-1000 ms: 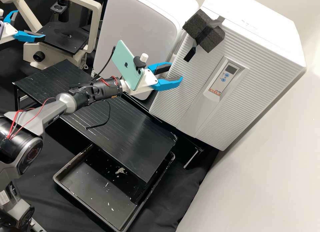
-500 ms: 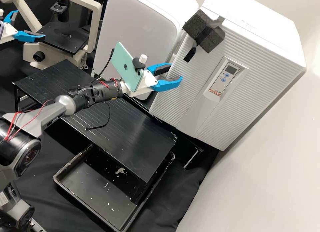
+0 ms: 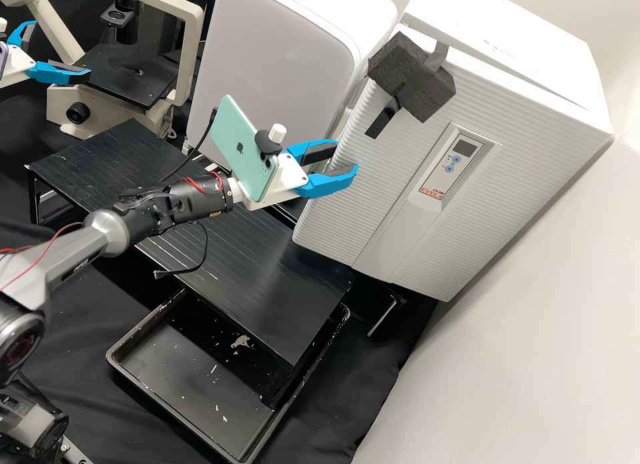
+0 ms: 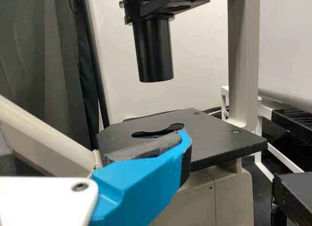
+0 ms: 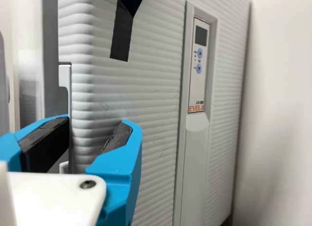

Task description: Open the incubator door

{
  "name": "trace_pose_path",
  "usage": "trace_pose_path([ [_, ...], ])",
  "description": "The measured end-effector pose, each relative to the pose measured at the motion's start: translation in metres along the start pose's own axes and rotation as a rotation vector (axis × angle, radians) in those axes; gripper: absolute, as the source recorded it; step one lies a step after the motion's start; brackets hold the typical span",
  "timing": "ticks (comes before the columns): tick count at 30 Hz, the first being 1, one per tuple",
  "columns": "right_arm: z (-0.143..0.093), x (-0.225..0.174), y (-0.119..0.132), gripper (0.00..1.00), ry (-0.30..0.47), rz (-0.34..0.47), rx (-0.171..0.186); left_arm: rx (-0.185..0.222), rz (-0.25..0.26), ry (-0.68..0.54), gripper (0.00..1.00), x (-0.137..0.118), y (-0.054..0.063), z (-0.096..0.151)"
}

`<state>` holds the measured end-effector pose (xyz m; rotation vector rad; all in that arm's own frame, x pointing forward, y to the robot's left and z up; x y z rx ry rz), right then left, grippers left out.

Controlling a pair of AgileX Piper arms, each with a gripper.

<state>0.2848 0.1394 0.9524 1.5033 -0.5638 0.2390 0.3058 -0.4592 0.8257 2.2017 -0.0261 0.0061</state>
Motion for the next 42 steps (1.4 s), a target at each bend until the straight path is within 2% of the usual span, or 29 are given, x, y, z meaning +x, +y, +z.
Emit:
trace_pose_path([
  [3,0.005,-0.012,0.011,0.0,0.001,0.013,0.012,0.0,0.0,0.0,1.0,0.0,0.0,0.0],
  [6,0.012,-0.027,0.025,0.0,-0.017,0.052,0.045,0.0,0.0,0.0,1.0,0.0,0.0,0.0],
  [7,0.015,-0.031,0.029,1.0,-0.03,0.065,0.065,0.0,0.0,0.0,1.0,0.0,0.0,0.0],
  [10,0.023,-0.046,0.048,1.0,-0.057,0.163,0.127,0.0,0.0,0.0,1.0,0.0,0.0,0.0],
  [14,0.033,-0.061,0.068,1.0,-0.104,0.314,0.166,0.0,0.0,0.0,1.0,0.0,0.0,0.0],
  [18,0.032,-0.074,0.088,1.0,-0.075,0.464,0.163,0.0,0.0,0.0,1.0,0.0,0.0,0.0],
  [20,0.028,-0.078,0.093,1.0,-0.039,0.497,0.149,0.0,0.0,0.0,1.0,0.0,0.0,0.0],
  [23,0.023,-0.079,0.092,1.0,0.006,0.499,0.135,0.0,0.0,0.0,1.0,0.0,0.0,0.0],
  [29,0.023,-0.076,0.078,1.0,0.062,0.443,0.149,0.0,0.0,0.0,1.0,0.0,0.0,0.0],
  [30,0.022,-0.075,0.074,1.0,0.109,0.401,0.172,0.0,0.0,0.0,1.0,0.0,0.0,0.0],
  [32,0.018,-0.073,0.067,1.0,0.2,0.33,0.172,0.0,0.0,0.0,1.0,0.0,0.0,0.0],
  [33,0.017,-0.071,0.061,1.0,0.266,0.283,0.183,0.0,0.0,0.0,1.0,0.0,0.0,0.0],
  [35,0.012,-0.069,0.049,1.0,0.38,0.202,0.174,0.0,0.0,0.0,1.0,0.0,0.0,0.0],
  [38,0.009,-0.067,0.031,1.0,0.491,0.078,0.183,0.0,0.0,0.0,1.0,0.0,0.0,0.0],
  [41,0.009,-0.065,0.015,1.0,0.533,-0.002,0.167,0.0,0.0,0.0,1.0,0.0,0.0,0.0],
  [42,0.011,-0.061,0.006,1.0,0.528,-0.029,0.15,0.0,0.0,0.0,1.0,0.0,0.0,0.0],
])
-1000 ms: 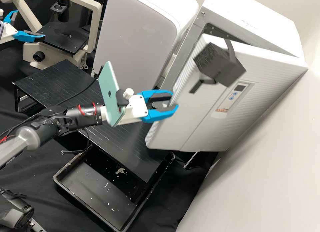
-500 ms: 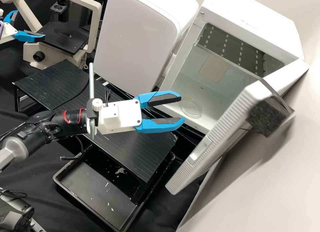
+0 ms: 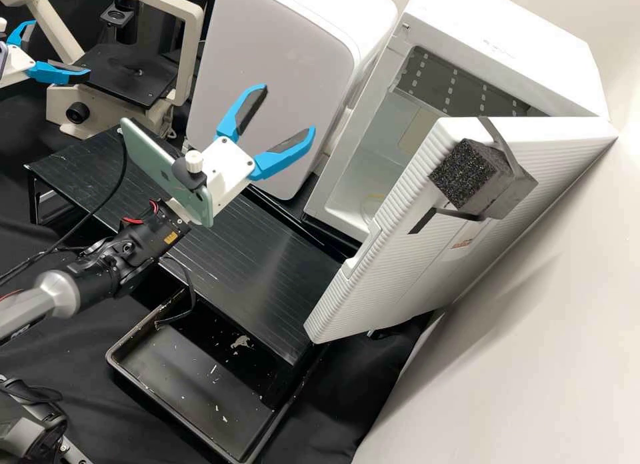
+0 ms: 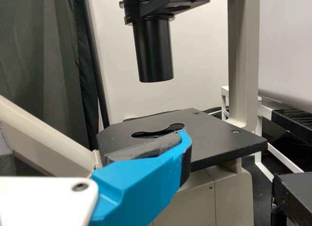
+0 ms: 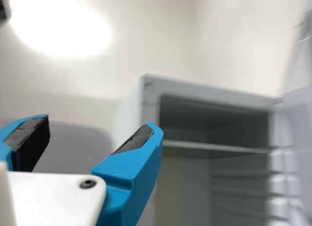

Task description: Open the incubator door

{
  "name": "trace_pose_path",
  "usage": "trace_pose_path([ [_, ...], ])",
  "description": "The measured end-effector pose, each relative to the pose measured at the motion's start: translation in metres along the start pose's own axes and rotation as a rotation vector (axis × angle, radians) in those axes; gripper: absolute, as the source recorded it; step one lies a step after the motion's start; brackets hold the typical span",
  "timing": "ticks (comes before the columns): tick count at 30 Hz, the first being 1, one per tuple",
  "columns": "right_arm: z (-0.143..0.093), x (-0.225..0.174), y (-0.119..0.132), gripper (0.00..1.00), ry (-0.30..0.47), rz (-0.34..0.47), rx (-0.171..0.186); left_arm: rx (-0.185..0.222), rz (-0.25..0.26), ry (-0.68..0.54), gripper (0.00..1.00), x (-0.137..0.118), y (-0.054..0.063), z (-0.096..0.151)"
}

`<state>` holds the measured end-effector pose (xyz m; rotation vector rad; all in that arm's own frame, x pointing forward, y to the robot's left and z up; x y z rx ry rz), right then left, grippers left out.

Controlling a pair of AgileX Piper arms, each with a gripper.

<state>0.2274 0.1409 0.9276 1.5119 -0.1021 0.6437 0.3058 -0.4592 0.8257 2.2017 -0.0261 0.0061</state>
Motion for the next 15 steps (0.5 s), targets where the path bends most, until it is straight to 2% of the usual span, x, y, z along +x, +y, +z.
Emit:
trace_pose_path([
  [4,0.011,0.003,-0.014,1.0,-0.033,-0.045,0.006,0.0,0.0,0.0,1.0,0.0,0.0,0.0],
  [8,0.025,0.001,-0.03,1.0,-0.064,-0.07,0.054,0.0,0.0,0.0,1.0,0.0,0.0,0.0],
  [12,0.035,-0.003,-0.041,1.0,-0.053,-0.07,0.078,0.0,0.0,0.0,1.0,0.0,0.0,0.0],
  [15,0.037,-0.006,-0.045,1.0,-0.024,-0.076,0.078,0.0,0.0,0.0,1.0,0.0,0.0,0.0],
])
